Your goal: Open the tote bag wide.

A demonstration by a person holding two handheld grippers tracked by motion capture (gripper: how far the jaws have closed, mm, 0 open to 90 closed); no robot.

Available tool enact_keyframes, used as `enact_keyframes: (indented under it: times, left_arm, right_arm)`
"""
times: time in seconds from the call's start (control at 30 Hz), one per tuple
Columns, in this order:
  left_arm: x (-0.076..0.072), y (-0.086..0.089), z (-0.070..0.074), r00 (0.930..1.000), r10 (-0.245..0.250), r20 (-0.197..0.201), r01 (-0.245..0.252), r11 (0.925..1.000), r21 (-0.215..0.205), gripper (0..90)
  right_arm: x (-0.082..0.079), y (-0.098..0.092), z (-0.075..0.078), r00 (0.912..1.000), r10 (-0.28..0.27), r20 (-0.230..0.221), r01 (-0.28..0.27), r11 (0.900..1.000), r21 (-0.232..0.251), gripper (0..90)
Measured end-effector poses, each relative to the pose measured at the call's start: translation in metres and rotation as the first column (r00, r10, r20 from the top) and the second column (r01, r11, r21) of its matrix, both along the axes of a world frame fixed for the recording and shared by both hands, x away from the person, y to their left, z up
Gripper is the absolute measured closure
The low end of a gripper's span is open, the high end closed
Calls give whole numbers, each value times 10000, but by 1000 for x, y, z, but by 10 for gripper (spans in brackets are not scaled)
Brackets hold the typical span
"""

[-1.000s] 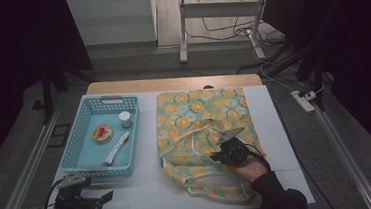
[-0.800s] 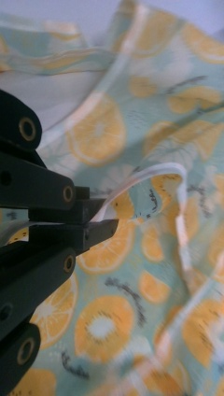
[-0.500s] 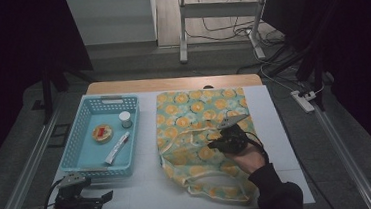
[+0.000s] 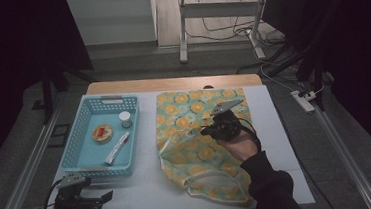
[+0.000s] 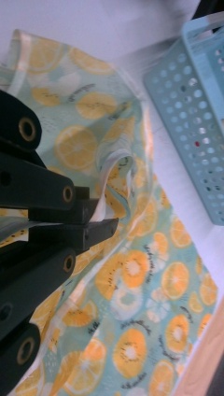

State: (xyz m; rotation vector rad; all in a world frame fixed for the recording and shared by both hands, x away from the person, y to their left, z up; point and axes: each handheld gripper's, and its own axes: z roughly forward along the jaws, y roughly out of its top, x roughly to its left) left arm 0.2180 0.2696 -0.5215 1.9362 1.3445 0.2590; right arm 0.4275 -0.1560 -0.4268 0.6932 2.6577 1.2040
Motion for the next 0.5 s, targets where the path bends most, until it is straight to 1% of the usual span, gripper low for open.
enact_keyframes:
  times: [0.27,0.5]
  left_arm:
    - [0,0,0,10000,11,-15,-11,10000,-2,4]
    - [0,0,0,10000,35,-21,-35,10000,-29,4]
  right_arm:
    - [11,9,17,9998,-118,190,109,9990,444,899]
    - [15,13,21,9994,-205,283,189,9982,565,899]
